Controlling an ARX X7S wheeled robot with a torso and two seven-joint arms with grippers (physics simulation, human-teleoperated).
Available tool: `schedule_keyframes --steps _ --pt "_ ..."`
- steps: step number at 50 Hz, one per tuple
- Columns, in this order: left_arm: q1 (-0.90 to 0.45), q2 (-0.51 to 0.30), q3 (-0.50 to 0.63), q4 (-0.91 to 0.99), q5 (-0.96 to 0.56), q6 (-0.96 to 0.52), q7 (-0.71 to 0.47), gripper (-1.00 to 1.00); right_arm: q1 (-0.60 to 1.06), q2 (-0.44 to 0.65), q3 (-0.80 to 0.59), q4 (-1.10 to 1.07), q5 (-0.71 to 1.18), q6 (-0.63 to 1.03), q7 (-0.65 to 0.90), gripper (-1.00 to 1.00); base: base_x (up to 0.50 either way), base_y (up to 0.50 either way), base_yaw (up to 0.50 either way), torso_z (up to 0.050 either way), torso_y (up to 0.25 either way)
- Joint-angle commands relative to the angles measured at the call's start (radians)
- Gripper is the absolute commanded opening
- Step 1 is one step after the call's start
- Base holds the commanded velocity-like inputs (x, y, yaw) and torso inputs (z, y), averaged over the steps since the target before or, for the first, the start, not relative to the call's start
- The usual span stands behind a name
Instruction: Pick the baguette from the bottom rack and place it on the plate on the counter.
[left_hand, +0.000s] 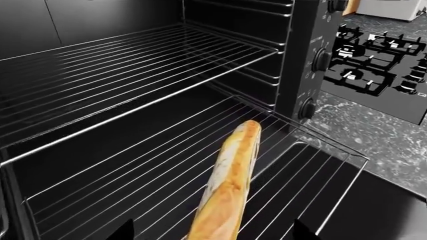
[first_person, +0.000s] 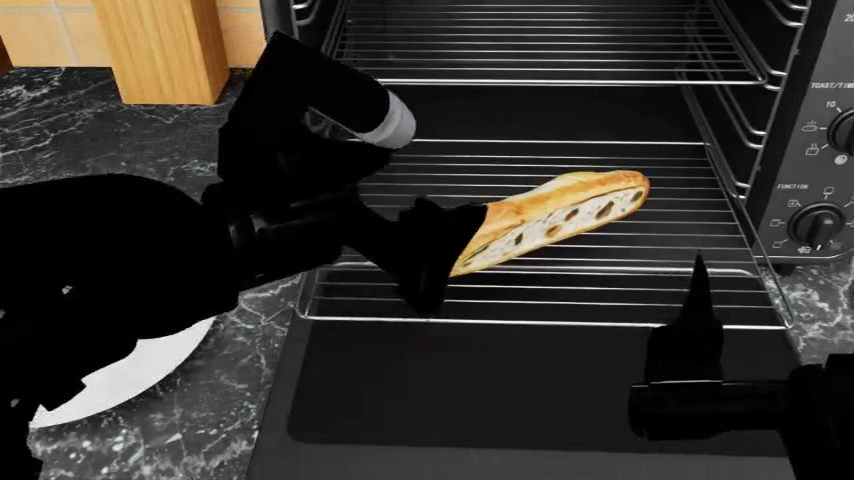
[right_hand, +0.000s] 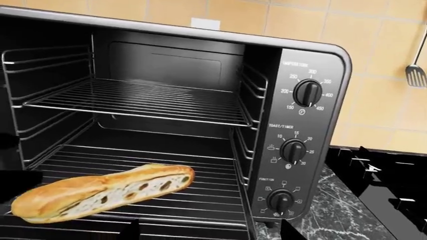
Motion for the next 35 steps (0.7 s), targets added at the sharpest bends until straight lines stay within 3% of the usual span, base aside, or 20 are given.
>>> schedule_keyframes --steps 1,35 --pt "-0.009 0.014 0.068 -0.098 0.035 0.053 0.053 1.00 -0.021 -0.001 -0.012 -0.005 -0.020 -0.027 -0.003 1.00 0.00 0.00 0.00 0.000 0.000" --pt "0.005 0.028 0.149 -0.239 0.041 0.144 0.077 1.00 -0.105 0.016 -0.031 -0.002 -0.066 -0.106 -0.035 1.00 0.00 0.00 0.00 0.000 0.000"
